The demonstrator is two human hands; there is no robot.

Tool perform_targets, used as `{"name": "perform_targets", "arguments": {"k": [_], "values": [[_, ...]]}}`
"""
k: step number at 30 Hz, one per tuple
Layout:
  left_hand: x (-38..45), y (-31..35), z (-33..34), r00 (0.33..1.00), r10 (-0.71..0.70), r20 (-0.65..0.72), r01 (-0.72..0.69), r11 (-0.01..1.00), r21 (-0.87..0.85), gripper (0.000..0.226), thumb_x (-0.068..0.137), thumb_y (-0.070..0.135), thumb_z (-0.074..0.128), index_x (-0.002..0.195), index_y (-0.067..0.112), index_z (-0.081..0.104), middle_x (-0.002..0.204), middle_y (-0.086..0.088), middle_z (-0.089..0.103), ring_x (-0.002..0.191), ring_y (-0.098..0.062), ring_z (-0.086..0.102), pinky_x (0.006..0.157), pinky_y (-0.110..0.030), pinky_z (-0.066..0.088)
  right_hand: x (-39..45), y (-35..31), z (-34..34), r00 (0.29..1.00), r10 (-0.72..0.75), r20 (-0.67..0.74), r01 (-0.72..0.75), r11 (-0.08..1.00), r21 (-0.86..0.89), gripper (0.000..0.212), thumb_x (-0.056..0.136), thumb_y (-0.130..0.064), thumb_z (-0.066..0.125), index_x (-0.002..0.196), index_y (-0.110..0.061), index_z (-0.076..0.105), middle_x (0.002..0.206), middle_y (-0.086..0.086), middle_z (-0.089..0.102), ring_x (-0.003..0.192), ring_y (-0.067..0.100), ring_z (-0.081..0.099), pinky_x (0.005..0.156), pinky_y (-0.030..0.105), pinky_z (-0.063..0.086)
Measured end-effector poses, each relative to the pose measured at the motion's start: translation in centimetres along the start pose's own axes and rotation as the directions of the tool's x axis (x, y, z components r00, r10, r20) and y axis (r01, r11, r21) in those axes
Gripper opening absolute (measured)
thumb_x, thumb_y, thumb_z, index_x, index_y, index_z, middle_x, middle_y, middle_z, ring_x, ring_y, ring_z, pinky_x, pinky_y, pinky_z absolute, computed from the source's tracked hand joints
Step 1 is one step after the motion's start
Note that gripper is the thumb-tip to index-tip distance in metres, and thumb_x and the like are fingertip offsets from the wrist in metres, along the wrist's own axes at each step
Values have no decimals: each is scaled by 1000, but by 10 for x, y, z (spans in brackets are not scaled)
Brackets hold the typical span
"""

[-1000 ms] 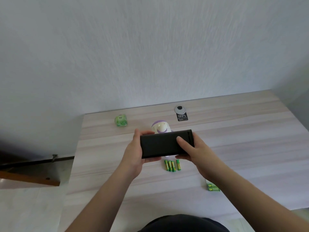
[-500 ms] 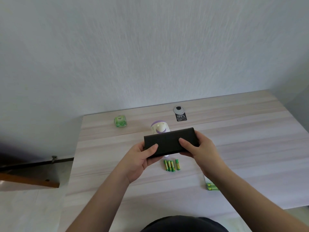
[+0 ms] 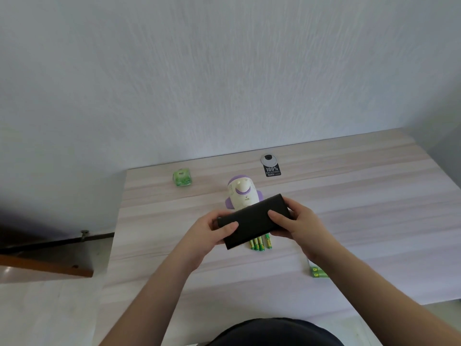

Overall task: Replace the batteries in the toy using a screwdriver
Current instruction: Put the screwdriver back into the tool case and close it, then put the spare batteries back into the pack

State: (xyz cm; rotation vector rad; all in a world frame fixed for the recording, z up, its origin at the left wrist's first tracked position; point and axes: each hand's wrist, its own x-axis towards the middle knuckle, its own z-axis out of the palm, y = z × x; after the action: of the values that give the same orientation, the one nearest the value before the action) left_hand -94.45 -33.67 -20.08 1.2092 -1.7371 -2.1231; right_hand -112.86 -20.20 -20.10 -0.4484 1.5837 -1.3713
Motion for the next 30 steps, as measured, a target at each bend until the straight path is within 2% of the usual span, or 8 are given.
{"name": "perform_targets", "arguments": {"k": [3,5,9,13,18,22,26,30], "values": [[1,-6,-6,999,13,52,-31,935,354,25,89,34,66,114,34,63,102,13,71,93,-3,67,82,-23,52,0,9,7,1000,18,20,-16,995,-99,32,88,-23,68,119,-22,60,104,5,71,93,19,71,81,37,59],[4,-17,-11,991,-16,135,-43,906,421,29,89,33,66,117,34,62,104,15,71,97,-3,66,84,-24,52,1,16,15,1000,30,6,-29,987,-159,30,91,-30,64,118,-20,60,104,3,70,94,18,70,78,33,60],[7,-53,-26,979,-131,155,78,948,309,26,87,24,70,113,23,64,105,6,72,97,-9,68,87,-27,54,7,37,30,988,138,-63,-147,973,-178,30,95,-41,52,118,-22,58,109,-1,65,100,15,64,86,33,57],[7,-97,-43,977,-183,105,146,946,290,25,86,20,71,111,17,65,104,0,73,92,-15,70,79,-27,56,11,68,36,964,248,-99,-265,930,-255,26,96,-45,49,114,-27,54,111,-5,61,106,14,57,94,35,50],[5,-154,-54,965,-209,-156,225,970,91,25,89,17,69,111,10,61,110,-8,68,95,-19,68,81,-33,59,9,107,38,922,313,-227,-362,904,-227,33,97,-43,46,120,-19,50,111,6,61,104,22,58,89,39,50],[9,-176,-56,926,-264,-268,255,965,-66,32,91,16,66,119,7,54,111,-7,64,98,-20,65,81,-32,57,3,129,37,883,336,-328,-412,890,-197,31,98,-40,44,119,-17,49,107,6,61,100,21,58,88,40,50],[18,-196,-59,904,-294,-309,294,955,-49,40,90,21,68,124,6,54,115,-7,64,101,-21,64,92,-38,54,-5,146,32,861,340,-379,-442,868,-227,33,99,-39,43,123,-17,48,107,4,60,100,19,58,87,38,49],[20,-205,-58,918,-249,-308,291,952,98,44,88,27,69,125,7,54,111,-3,65,95,-15,63,80,-30,54,-10,157,29,850,302,-431,-455,834,-312,39,98,-40,44,130,-16,47,114,6,60,102,22,57,87,39,50]]}}
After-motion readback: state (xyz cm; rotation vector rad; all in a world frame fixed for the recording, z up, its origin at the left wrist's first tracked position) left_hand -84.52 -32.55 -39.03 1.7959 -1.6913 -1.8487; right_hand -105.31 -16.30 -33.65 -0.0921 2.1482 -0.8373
